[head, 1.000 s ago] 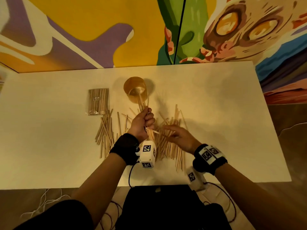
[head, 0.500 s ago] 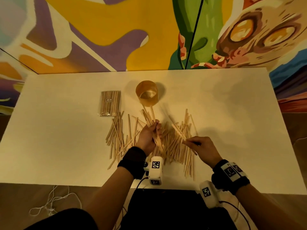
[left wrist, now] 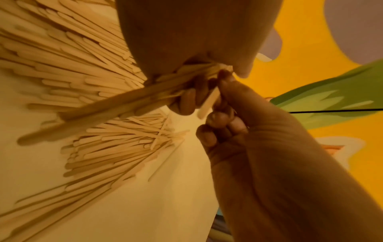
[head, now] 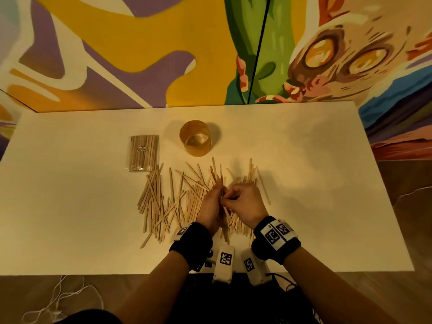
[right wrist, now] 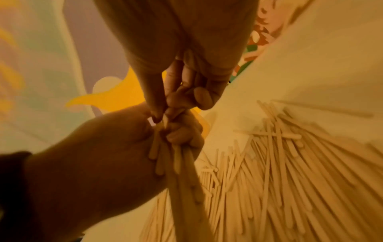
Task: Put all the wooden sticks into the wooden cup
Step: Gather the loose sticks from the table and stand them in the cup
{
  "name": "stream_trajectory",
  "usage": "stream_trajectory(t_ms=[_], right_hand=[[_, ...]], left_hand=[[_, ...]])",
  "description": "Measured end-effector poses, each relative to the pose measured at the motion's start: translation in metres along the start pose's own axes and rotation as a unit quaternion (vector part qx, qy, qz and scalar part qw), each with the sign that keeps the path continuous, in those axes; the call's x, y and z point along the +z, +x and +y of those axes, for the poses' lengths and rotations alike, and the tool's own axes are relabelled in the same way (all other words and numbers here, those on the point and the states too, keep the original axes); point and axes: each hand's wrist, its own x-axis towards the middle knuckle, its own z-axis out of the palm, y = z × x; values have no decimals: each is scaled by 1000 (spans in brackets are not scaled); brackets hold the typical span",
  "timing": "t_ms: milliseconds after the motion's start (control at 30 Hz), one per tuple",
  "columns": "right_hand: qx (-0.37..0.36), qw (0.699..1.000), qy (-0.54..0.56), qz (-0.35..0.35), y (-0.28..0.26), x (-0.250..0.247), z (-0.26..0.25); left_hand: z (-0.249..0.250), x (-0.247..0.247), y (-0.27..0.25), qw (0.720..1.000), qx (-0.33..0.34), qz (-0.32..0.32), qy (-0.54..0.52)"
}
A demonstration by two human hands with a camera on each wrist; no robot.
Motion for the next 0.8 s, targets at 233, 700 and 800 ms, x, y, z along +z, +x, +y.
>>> stream_trajectory(t_ms=[233, 700, 800], right_hand=[[8, 996, 25, -84, -5, -18, 8], [143, 928, 92, -332, -21, -50, 27], [70, 931, -13, -359, -18, -49, 19]], left_hand=[[1, -6, 11, 998, -20, 42, -42], [19, 0, 27, 962, -34, 9, -270], [16, 3, 23, 968, -40, -15, -248]])
